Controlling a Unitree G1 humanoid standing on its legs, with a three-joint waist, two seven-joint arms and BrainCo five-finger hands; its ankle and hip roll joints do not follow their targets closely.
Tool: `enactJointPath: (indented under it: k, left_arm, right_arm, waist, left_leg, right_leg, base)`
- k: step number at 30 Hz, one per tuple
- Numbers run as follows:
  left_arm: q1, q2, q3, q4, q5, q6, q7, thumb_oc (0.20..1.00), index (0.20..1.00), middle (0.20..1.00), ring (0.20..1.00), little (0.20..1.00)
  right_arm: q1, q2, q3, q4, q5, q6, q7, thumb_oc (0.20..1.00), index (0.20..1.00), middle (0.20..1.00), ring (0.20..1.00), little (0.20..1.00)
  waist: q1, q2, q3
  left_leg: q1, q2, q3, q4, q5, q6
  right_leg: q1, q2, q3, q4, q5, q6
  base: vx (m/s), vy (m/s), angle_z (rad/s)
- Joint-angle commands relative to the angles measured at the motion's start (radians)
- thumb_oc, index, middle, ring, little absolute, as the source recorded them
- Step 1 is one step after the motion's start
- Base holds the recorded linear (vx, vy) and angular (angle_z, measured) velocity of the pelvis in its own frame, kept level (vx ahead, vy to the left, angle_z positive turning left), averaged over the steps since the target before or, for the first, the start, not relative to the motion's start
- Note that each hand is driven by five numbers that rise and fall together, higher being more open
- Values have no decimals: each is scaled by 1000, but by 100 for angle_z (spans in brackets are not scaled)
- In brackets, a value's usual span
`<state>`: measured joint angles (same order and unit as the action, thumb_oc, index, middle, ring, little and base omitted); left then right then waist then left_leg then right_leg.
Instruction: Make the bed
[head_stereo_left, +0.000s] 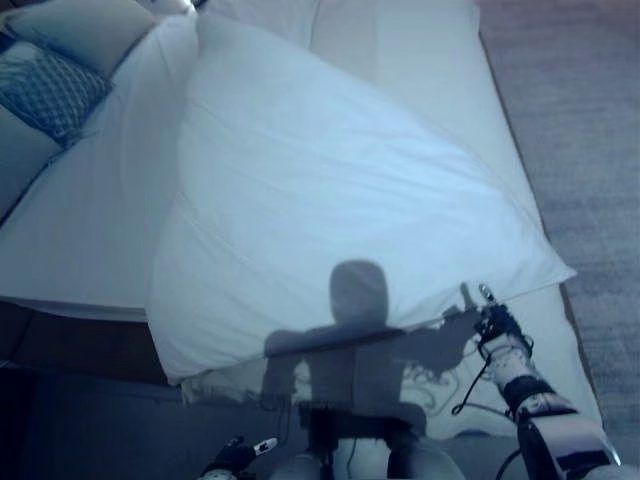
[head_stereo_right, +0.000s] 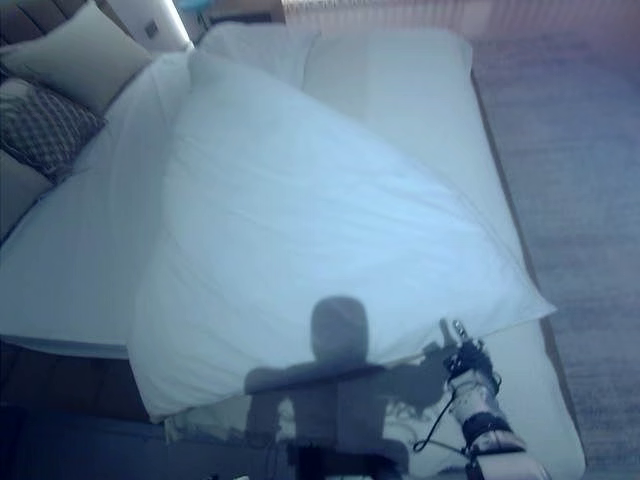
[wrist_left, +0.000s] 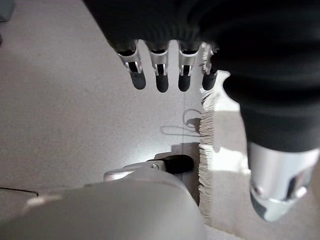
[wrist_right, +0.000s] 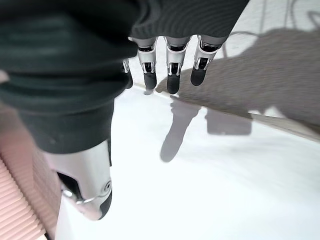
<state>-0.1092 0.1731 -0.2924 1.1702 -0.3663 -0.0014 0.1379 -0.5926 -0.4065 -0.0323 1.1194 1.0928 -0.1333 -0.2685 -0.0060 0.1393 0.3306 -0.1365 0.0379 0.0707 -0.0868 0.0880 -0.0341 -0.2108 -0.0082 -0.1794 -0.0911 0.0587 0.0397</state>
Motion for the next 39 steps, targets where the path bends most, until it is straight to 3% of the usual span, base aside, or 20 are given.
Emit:
enactJointPath:
  k: [1, 8, 16, 21, 27, 30, 31, 32, 33, 34, 38, 39]
  left_arm:
    - [-57, -6, -46, 17, -32, -15, 16, 1000, 1000, 1000, 1000, 1000]
    - [-65, -23, -106, -59, -72, -24, 22, 1000, 1000, 1000, 1000, 1000]
    - [-79, -20, -172, -157, -125, -42, 34, 1000, 1000, 1000, 1000, 1000]
    - [-82, -16, -191, -183, -133, -48, 52, 1000, 1000, 1000, 1000, 1000]
    - [-86, 0, -228, -248, -144, -68, 75, 1000, 1000, 1000, 1000, 1000]
    - [-84, 3, -233, -275, -156, -73, 85, 1000, 1000, 1000, 1000, 1000]
    - [-83, 8, -242, -290, -158, -75, 91, 1000, 1000, 1000, 1000, 1000]
    - [-85, 6, -245, -292, -160, -75, 93, 1000, 1000, 1000, 1000, 1000]
    - [-88, 5, -247, -294, -164, -73, 95, 1000, 1000, 1000, 1000, 1000]
    - [-93, 1, -247, -292, -167, -70, 95, 1000, 1000, 1000, 1000, 1000]
    - [-110, -4, -251, -296, -176, -68, 92, 1000, 1000, 1000, 1000, 1000]
    - [-114, -2, -253, -299, -173, -69, 89, 1000, 1000, 1000, 1000, 1000]
  right_arm:
    - [-81, -24, -3, 36, 2, -27, -12, 1000, 1000, 1000, 1000, 1000]
    - [-263, -115, 16, 132, -33, -9, -44, 1000, 1000, 1000, 1000, 1000]
    - [-486, -268, 24, 162, 11, -55, -102, 1000, 1000, 1000, 1000, 1000]
    - [-562, -327, 45, 171, -8, -70, -138, 1000, 1000, 1000, 1000, 1000]
    - [-702, -455, 160, 264, -103, 4, -143, 1000, 1000, 1000, 1000, 1000]
    - [-734, -470, 217, 273, -143, 29, -141, 1000, 1000, 1000, 1000, 1000]
    - [-754, -472, 259, 273, -183, 43, -139, 278, 278, 278, 278, 278]
    - [-759, -467, 266, 266, -188, 40, -140, 200, 200, 200, 200, 200]
    - [-759, -463, 272, 260, -190, 38, -141, 200, 200, 200, 200, 200]
    - [-754, -456, 275, 249, -190, 35, -137, 200, 200, 200, 200, 200]
    - [-730, -420, 283, 183, -180, 3, -135, 200, 200, 200, 200, 200]
    - [-718, -408, 286, 151, -179, -8, -133, 200, 200, 200, 200, 200]
  waist:
    - [31, -48, 7]
    - [57, -21, 62]
    - [84, 21, 133]
    - [94, 31, 161]
    - [113, 48, 189]
    - [110, 45, 189]
    - [115, 43, 189]
    - [113, 38, 189]
    - [115, 40, 189]
    - [111, 34, 189]
    - [100, 28, 189]
    - [97, 28, 189]
  left_leg:
    - [-3, -46, -23, 0, -15, -21]
    - [-70, -54, -52, 0, 4, -13]
    - [-184, -63, -116, 0, 39, -18]
    - [-235, -65, -139, 0, 58, -24]
    - [-317, -69, -178, 0, 81, -31]
    - [-336, -71, -189, 0, 70, -35]
    - [-367, -69, -188, 0, 94, -34]
    - [-356, -71, -196, 0, 77, -37]
    - [-374, -70, -195, 0, 98, -33]
    - [-357, -72, -202, 0, 79, -36]
    - [-335, -78, -211, 0, 76, -36]
    - [-337, -78, -209, 0, 93, -33]
  right_leg:
    - [-10, -56, 20, 137, -20, 55]
    - [-112, -58, 12, 215, -44, 49]
    - [-240, -89, -40, 316, -74, 50]
    - [-304, -102, -58, 358, -79, 50]
    - [-397, -124, -82, 418, -97, 47]
    - [-418, -131, -80, 445, -129, 52]
    - [-450, -134, -97, 454, -109, 42]
    - [-440, -134, -86, 459, -133, 49]
    - [-457, -138, -100, 461, -112, 42]
    - [-442, -137, -91, 465, -138, 49]
    - [-415, -144, -98, 465, -144, 48]
    - [-413, -147, -113, 456, -119, 42]
  base:
    - [-11, -10, 5]
    - [-15, -9, 8]
    - [-38, -22, 15]
    - [-38, -16, 21]
    - [-15, -30, 22]
    - [20, -34, 18]
    - [-7, -27, 15]
    - [-76, -9, 9]
    - [75, -51, 4]
    - [0, 0, 0]
    - [5, 0, 2]
    - [-72, 50, 11]
